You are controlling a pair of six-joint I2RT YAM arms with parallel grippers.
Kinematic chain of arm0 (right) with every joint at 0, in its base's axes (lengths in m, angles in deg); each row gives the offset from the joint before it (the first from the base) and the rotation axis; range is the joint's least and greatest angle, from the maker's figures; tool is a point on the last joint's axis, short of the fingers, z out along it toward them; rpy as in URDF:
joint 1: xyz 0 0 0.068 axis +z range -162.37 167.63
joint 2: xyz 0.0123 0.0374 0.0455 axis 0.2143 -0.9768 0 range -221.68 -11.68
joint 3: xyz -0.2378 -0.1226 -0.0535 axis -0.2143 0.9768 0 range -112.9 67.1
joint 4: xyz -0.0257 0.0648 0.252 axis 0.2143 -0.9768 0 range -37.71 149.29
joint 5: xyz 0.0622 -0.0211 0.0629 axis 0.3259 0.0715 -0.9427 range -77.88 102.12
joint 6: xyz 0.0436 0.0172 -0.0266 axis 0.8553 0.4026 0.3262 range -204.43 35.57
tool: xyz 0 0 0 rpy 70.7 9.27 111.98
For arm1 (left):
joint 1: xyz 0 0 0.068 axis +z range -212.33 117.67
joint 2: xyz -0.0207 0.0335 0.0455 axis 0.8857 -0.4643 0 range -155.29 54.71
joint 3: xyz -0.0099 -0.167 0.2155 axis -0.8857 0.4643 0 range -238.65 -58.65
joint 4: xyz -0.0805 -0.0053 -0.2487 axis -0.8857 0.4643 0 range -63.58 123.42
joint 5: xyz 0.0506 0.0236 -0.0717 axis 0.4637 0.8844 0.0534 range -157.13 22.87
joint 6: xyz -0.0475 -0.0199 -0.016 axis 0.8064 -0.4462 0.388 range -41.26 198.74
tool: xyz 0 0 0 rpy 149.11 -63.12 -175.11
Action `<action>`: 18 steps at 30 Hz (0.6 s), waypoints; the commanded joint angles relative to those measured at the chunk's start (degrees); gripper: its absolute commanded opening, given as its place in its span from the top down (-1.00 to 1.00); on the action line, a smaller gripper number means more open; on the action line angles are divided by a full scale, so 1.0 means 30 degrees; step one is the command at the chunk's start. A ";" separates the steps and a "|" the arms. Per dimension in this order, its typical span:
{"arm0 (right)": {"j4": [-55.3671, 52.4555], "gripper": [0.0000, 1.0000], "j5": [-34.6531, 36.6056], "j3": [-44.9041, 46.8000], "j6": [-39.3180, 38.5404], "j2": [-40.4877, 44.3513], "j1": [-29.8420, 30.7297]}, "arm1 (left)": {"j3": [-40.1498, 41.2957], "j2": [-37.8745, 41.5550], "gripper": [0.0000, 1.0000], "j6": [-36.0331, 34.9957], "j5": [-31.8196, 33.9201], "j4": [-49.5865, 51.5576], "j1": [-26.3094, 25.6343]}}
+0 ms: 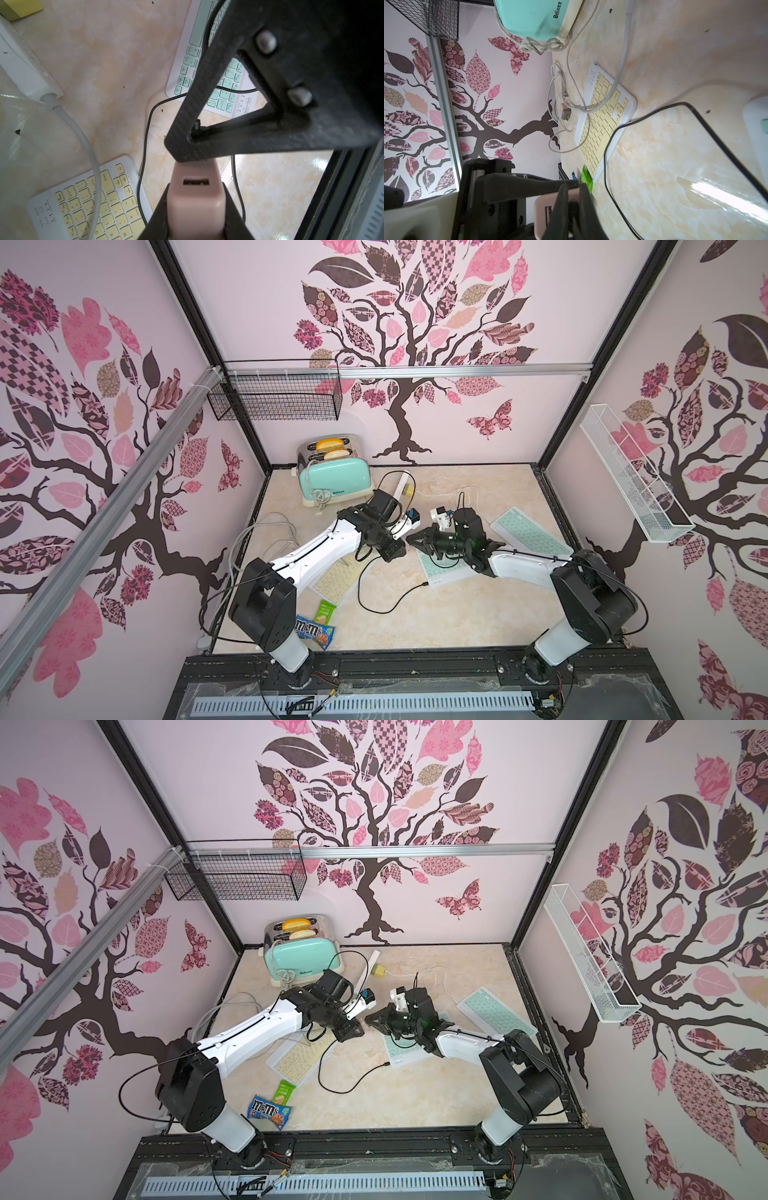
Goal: Unplug the wireless keyboard
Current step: Remove the power cord from the plug.
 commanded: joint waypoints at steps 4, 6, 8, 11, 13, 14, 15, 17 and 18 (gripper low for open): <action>-0.0513 1.00 0.3055 -0.0858 -0.0649 0.0794 -0.1926 | 0.1099 0.1010 1.00 -0.0076 -0.0102 0.2437 -0.0199; -0.1294 1.00 0.3173 -0.1211 -0.1458 0.0918 -0.2361 | 0.1300 0.1140 1.00 -0.0065 -0.0177 0.2628 -0.0207; -0.1870 1.00 0.3231 -0.1467 -0.2388 0.1028 -0.2795 | 0.1439 0.1230 1.00 0.0129 -0.0116 0.2785 -0.0246; -0.2446 1.00 0.3394 -0.1455 -0.2914 0.1393 -0.3848 | 0.1720 0.1559 1.00 0.0323 -0.0229 0.3033 -0.0330; -0.2521 1.00 0.3247 -0.1331 -0.2922 0.1616 -0.4610 | 0.2013 0.1826 1.00 0.0523 -0.0317 0.3111 -0.0370; -0.2520 1.00 0.3239 -0.1257 -0.2962 0.1719 -0.4937 | 0.2130 0.1976 1.00 0.0638 -0.0415 0.3164 -0.0371; -0.2688 1.00 0.3261 -0.1241 -0.3180 0.1857 -0.5138 | 0.2220 0.2033 1.00 0.0731 -0.0555 0.3275 -0.0367; -0.3246 1.00 0.3507 -0.1328 -0.3683 0.2069 -0.5294 | 0.2294 0.2219 1.00 0.1000 -0.0412 0.3310 -0.0393; -0.3529 1.00 0.3559 -0.1359 -0.3935 0.2196 -0.5284 | 0.2375 0.2353 1.00 0.1153 -0.0180 0.3198 -0.0396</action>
